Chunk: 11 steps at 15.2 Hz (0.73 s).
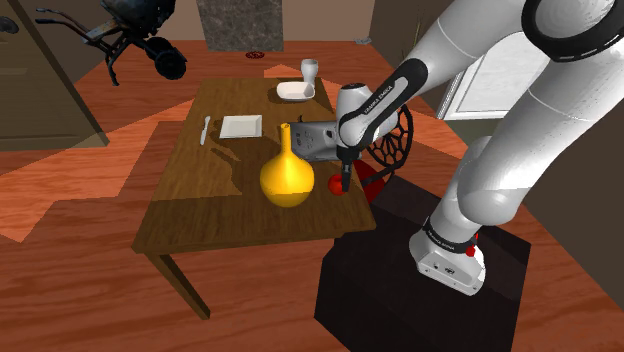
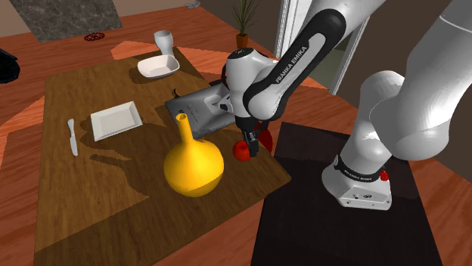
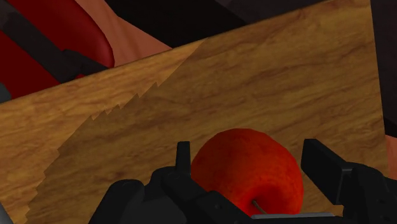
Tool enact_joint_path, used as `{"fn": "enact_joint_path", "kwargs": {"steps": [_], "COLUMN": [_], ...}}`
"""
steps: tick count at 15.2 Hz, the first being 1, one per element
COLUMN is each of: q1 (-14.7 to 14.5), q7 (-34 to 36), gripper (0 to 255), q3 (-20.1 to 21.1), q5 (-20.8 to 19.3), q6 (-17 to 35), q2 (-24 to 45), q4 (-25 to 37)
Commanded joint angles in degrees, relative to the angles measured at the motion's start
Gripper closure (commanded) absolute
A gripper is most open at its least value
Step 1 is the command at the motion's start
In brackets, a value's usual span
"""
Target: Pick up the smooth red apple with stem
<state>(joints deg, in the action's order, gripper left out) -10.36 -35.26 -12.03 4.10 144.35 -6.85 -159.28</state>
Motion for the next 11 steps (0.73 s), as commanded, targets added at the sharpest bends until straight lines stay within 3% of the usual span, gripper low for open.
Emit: {"fn": "enact_joint_path", "kwargs": {"steps": [1, 5, 11], "q1": [0.0, 0.0, 0.7], "q7": [0.0, 0.0, 1.8], "gripper": [255, 255, 255], "q3": [0.0, 0.0, 0.4], "q5": [0.0, 0.0, -2.2], "q6": [0.0, 0.0, -6.2], "q2": [0.0, 0.0, -5.6], "q4": [0.0, 0.0, 0.7]}}
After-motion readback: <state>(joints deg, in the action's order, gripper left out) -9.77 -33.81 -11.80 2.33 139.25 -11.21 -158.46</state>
